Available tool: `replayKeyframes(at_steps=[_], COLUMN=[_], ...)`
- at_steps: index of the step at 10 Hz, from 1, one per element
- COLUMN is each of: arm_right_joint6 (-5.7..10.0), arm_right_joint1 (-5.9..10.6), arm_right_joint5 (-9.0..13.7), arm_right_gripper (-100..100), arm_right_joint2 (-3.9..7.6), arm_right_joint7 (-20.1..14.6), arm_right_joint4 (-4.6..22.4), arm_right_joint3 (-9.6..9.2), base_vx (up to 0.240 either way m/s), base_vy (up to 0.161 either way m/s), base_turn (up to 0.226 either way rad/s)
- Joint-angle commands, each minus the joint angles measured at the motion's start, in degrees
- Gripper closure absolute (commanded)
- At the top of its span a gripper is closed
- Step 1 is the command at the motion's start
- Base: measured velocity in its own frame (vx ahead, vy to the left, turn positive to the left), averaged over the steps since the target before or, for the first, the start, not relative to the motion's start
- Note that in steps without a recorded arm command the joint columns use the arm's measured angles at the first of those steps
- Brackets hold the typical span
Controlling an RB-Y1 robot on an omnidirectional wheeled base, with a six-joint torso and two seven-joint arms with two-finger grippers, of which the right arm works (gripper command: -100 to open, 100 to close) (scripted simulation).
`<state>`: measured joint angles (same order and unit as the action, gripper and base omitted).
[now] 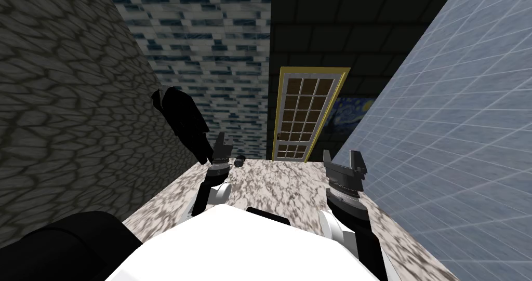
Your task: Pull the door open
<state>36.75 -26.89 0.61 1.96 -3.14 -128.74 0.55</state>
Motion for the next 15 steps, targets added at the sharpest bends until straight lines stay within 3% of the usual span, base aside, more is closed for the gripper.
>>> replayKeyframes(at_steps=[1, 15], arm_right_joint6=[0.35, 2.95], arm_right_joint1=[0.50, 4.19], arm_right_joint5=[0.9, 7.6], arm_right_gripper=[-100, -100], arm_right_joint2=[0.56, 3.96], arm_right_joint7=[-2.1, -17.7], arm_right_joint4=[2.1, 17.8], arm_right_joint3=[-0.24, -2.03], base_vx=[0.069, 0.100], base_vy=[-0.006, 0.008], base_turn=[0.091, 0.067])
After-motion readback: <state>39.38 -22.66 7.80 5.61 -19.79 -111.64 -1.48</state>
